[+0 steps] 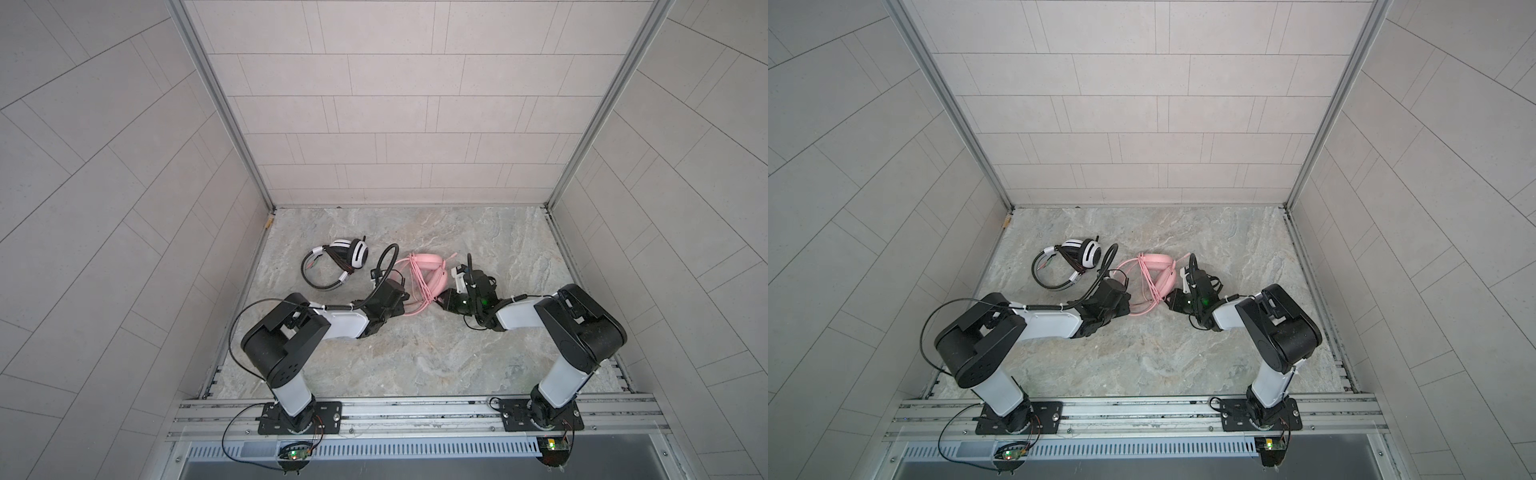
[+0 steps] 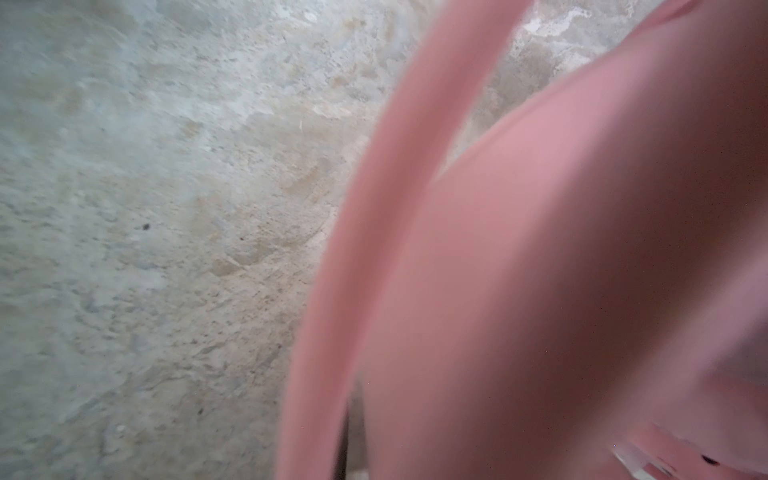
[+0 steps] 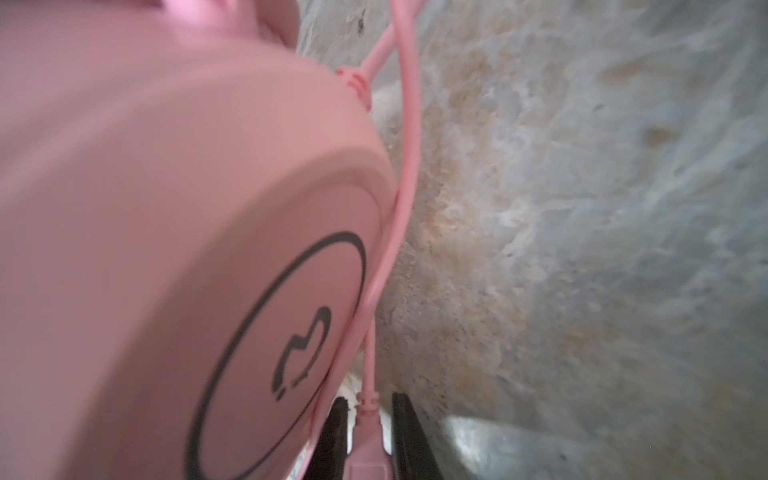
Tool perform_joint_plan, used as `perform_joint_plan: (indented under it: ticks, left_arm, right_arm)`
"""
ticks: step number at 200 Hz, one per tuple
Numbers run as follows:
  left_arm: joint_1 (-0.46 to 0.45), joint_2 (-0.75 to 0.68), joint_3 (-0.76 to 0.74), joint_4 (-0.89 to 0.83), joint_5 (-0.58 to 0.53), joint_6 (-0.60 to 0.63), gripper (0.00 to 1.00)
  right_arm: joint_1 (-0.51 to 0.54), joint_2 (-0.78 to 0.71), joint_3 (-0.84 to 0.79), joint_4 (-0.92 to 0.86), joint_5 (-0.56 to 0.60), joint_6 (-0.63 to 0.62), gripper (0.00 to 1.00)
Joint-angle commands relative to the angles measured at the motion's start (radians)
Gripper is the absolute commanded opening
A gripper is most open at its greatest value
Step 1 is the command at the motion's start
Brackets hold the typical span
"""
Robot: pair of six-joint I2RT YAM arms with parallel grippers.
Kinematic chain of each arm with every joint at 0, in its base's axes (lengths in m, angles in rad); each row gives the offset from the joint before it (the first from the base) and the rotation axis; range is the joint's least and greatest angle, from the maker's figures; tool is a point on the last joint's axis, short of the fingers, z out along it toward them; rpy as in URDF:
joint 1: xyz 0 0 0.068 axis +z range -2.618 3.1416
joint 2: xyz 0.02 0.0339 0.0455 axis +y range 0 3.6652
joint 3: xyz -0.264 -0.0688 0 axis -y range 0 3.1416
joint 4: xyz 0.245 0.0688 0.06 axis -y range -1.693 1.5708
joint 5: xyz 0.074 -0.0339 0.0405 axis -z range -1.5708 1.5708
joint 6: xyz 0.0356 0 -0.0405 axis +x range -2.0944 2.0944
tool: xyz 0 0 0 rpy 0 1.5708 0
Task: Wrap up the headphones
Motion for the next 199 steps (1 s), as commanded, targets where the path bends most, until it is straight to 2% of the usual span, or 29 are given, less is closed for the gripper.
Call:
perform_joint_plan:
  ticks: [1,12,25,67,97,129,148,199]
  left_arm:
    - [-0.013,-0.031,-0.024,0.185,0.209,0.049,0.17]
    - [0.012,-0.041,-0.040,0.221,0.221,0.041,0.05]
    - [0.033,-0.048,-0.043,0.231,0.229,0.033,0.00]
    - [0.038,0.019,-0.005,0.233,0.261,0.015,0.00]
    - [0.035,0.062,0.017,0.193,0.317,0.019,0.00]
    - [0.028,0.060,-0.015,0.178,0.321,0.032,0.18]
    - [0.027,0.029,-0.020,0.135,0.318,0.061,0.30]
    - [0.017,-0.175,-0.005,-0.104,0.225,0.200,0.56]
  right_arm:
    - [0.099,-0.086,0.093,-0.267,-0.193,-0.245,0.09]
    - [0.112,-0.122,0.127,-0.432,-0.126,-0.347,0.09]
    - [0.108,-0.149,0.119,-0.473,-0.129,-0.376,0.09]
    - [0.105,-0.198,0.097,-0.470,-0.172,-0.376,0.09]
    - [0.097,-0.182,0.113,-0.466,-0.120,-0.359,0.13]
    - [0.086,-0.193,0.164,-0.465,-0.112,-0.342,0.17]
    - [0.086,-0.194,0.205,-0.502,-0.098,-0.358,0.28]
    - [0.077,-0.248,0.188,-0.585,-0.033,-0.410,0.37]
